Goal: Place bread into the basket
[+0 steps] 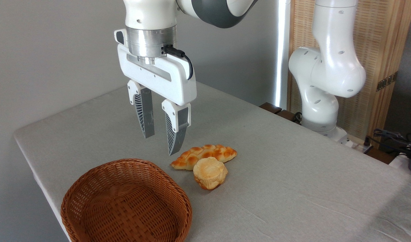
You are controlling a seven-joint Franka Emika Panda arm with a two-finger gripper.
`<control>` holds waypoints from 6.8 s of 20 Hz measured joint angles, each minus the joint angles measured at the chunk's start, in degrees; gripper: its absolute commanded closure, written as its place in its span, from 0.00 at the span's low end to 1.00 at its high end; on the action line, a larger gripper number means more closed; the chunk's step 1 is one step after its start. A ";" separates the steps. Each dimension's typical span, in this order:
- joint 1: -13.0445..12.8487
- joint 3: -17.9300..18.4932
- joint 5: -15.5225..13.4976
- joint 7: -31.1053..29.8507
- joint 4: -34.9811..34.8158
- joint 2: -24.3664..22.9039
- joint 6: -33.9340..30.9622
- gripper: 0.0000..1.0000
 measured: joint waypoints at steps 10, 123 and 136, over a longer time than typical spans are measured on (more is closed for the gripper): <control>0.06 0.26 0.00 -0.01 0.23 0.00 0.00 0.00; -0.28 1.24 -2.27 10.91 -4.72 8.99 21.51 0.00; -0.50 -0.25 -2.42 4.07 -2.75 -0.15 4.14 0.00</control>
